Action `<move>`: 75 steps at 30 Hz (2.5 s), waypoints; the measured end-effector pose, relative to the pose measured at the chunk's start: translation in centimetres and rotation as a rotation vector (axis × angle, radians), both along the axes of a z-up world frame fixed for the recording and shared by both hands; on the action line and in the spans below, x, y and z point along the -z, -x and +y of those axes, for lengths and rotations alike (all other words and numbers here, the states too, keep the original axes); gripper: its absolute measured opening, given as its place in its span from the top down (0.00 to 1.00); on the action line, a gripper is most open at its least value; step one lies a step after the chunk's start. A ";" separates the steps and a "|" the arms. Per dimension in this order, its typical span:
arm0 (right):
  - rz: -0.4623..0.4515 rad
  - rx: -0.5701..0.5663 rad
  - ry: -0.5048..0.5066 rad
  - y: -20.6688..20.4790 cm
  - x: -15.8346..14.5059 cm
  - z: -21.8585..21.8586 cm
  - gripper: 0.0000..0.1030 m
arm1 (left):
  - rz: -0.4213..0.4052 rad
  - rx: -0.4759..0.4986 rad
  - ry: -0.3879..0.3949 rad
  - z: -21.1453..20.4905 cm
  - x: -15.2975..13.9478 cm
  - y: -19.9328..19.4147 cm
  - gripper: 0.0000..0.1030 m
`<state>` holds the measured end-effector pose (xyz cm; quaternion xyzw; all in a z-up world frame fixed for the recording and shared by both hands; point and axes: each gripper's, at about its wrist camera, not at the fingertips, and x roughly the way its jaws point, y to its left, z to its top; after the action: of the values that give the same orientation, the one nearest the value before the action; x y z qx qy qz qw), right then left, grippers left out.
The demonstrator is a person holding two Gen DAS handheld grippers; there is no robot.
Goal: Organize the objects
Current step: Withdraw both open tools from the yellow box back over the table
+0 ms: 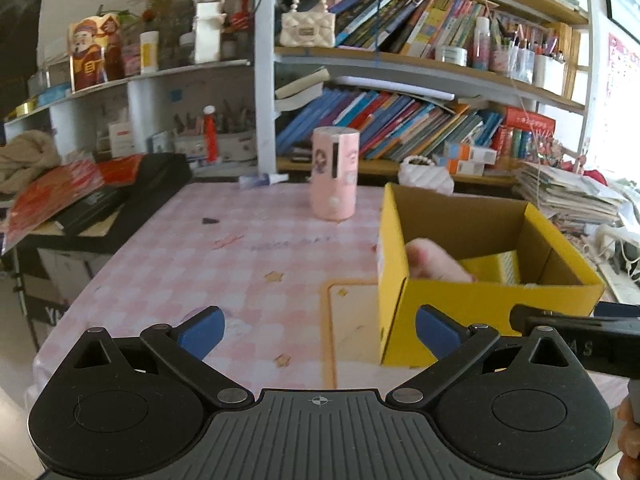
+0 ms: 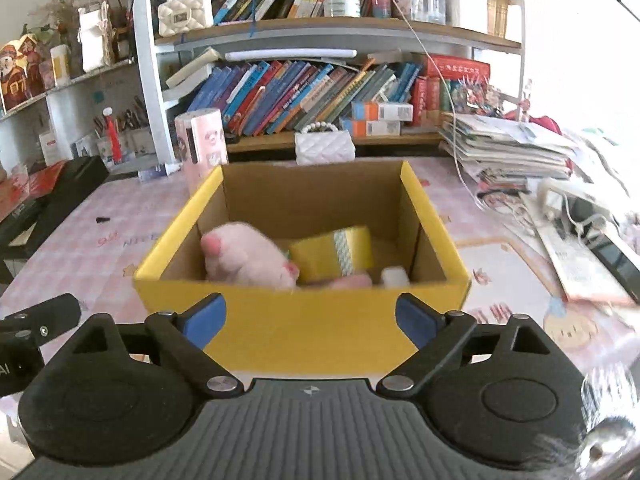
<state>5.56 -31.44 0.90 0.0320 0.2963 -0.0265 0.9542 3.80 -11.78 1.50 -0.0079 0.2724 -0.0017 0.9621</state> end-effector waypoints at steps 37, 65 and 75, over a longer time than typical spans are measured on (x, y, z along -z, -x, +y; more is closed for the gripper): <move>0.085 0.042 0.078 7.7 1.7 6.0 0.00 | 0.100 -0.027 -0.046 3.2 1.6 5.7 0.00; 0.090 0.049 0.095 7.5 1.4 6.0 0.00 | 0.119 -0.025 -0.035 3.5 1.6 5.0 0.00; 0.094 0.050 0.099 7.1 1.4 6.0 0.00 | 0.133 -0.024 -0.029 3.6 1.7 4.7 0.00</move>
<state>-1.57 -25.44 -0.55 -0.0092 0.3384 -0.0662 0.9386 -0.91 -8.14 -0.24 0.0026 0.3354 0.0141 0.9420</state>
